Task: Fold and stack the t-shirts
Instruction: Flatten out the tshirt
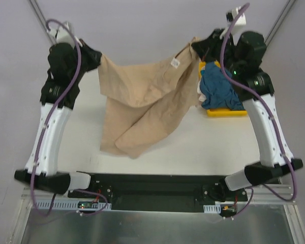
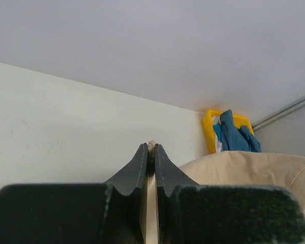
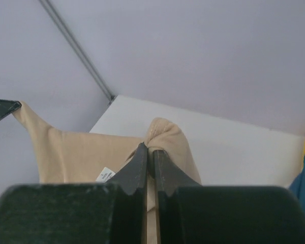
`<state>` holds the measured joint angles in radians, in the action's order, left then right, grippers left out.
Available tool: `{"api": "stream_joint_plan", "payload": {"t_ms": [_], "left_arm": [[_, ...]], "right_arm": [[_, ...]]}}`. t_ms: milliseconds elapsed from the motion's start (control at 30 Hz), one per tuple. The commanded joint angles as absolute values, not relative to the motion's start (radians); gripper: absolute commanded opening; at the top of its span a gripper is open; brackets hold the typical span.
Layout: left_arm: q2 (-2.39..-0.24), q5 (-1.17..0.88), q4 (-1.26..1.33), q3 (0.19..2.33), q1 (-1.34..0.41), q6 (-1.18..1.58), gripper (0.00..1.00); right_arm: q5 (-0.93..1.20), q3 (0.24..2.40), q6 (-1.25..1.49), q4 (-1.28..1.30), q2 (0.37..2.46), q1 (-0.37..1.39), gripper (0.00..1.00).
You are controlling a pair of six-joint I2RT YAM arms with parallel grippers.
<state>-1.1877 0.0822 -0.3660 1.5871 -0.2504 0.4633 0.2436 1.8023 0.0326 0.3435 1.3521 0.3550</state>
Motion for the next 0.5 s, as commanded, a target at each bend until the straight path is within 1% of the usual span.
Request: {"api": "stream_joint_plan", "payload": {"t_ms": [0,33,67,100,167,233,267,300,367,400,467], "left_arm": [[-1.434,-0.150,-0.319,1.937,-0.063,0.468,0.00],[-1.493,-0.172,-0.321,2.059,-0.052,0.469,0.00],[-1.512,-0.184,-0.321,2.110,-0.045,0.463,0.00],[-1.525,-0.201,-0.321,2.153,-0.041,0.440,0.00],[-1.525,-0.209,-0.321,2.233,-0.040,0.422,0.00],[-1.488,-0.218,-0.321,2.234,-0.040,0.405,0.00],[-1.470,-0.221,-0.321,2.217,-0.040,0.399,0.00],[-1.419,-0.203,-0.321,2.150,-0.040,0.393,0.00],[-1.358,-0.155,-0.321,2.047,-0.040,0.391,0.00],[-1.286,-0.131,-0.322,1.922,-0.040,0.400,0.00],[-1.205,-0.068,-0.321,1.768,-0.041,0.429,0.00]], "right_arm": [[0.135,2.227,-0.044,0.242,1.619,0.342,0.01],[0.135,2.311,-0.041,0.233,1.662,0.339,0.01],[0.140,2.369,-0.035,0.221,1.727,0.339,0.01],[0.161,2.431,-0.034,0.198,1.742,0.339,0.01],[0.186,2.404,-0.031,0.095,1.718,0.339,0.01],[0.184,2.277,-0.023,0.020,1.642,0.339,0.01],[0.184,2.222,-0.025,0.008,1.613,0.337,0.01],[0.184,2.121,-0.023,0.005,1.583,0.337,0.01],[0.190,2.012,-0.021,0.005,1.500,0.336,0.01],[0.187,1.899,-0.018,0.005,1.473,0.334,0.01],[0.167,1.783,-0.005,0.032,1.390,0.333,0.01]]}}
